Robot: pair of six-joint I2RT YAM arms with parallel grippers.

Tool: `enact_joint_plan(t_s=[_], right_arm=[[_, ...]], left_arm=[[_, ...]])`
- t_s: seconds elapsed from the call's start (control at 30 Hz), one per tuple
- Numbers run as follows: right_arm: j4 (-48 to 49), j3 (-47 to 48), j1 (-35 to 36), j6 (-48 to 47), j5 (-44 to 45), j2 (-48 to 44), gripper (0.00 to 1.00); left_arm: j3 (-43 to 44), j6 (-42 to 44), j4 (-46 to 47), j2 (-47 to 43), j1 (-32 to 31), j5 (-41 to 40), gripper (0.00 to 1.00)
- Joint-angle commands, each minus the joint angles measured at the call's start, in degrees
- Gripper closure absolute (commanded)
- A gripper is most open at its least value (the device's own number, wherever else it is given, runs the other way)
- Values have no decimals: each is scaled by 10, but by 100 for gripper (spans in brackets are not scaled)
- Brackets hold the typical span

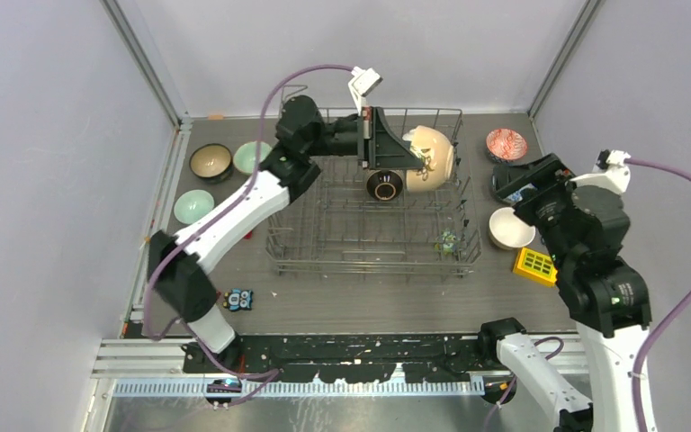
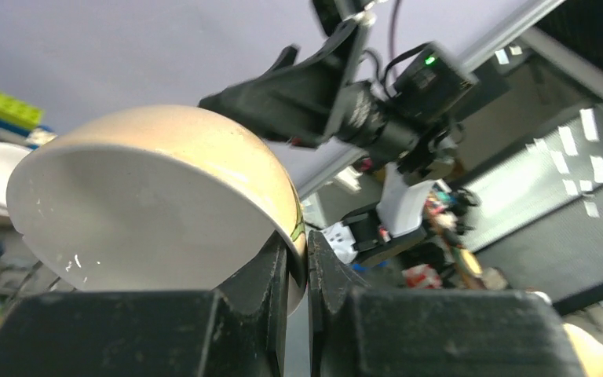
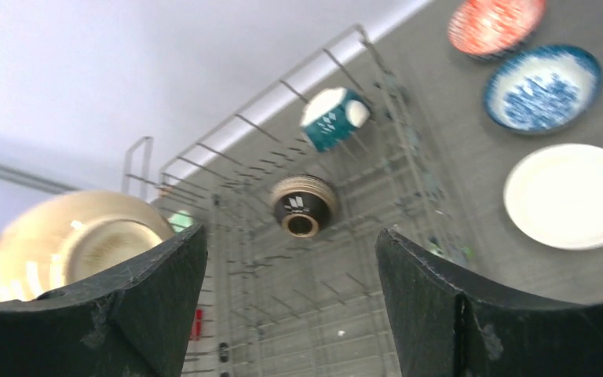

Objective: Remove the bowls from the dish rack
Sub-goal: Place the bowl with the bowl.

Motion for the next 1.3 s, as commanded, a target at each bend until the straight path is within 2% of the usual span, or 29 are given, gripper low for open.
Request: enact_joint_plan(t_s=[0.0,0.13,0.23,0.37,0.57,0.73,0.83,0.97,1.17,1.27], right_arm=[[-1,75,21,-17,-54,34,18],[16,116,44,-12,-123,65,18],[25,138,64,-6,-202,90,19],[8,180,92,-17,-280,138,20],[-95,263,164,-80,-259,212,21],[-172,325,229,-131,-206,263,21],[-214,354,272,-152,-178,293,21],[-260,377,311,-167,-154,308,22],[-314,368,379,-177,-147,327,25],[-322,352,435,-173,-102,341,27]], left_arm=[[22,313,-357,-137,-16,-76,100],[30,461,-557,-228,-47,-173,100],[27,551,-657,-280,-88,-265,100],[23,666,-763,-318,-177,-431,100],[9,779,-863,-321,-319,-620,100],[-28,859,-882,-310,-421,-719,100],[-52,911,-887,-303,-460,-748,100],[-95,979,-881,-306,-493,-745,100],[-120,1042,-875,-312,-499,-701,100],[-107,1066,-890,-304,-500,-685,100]])
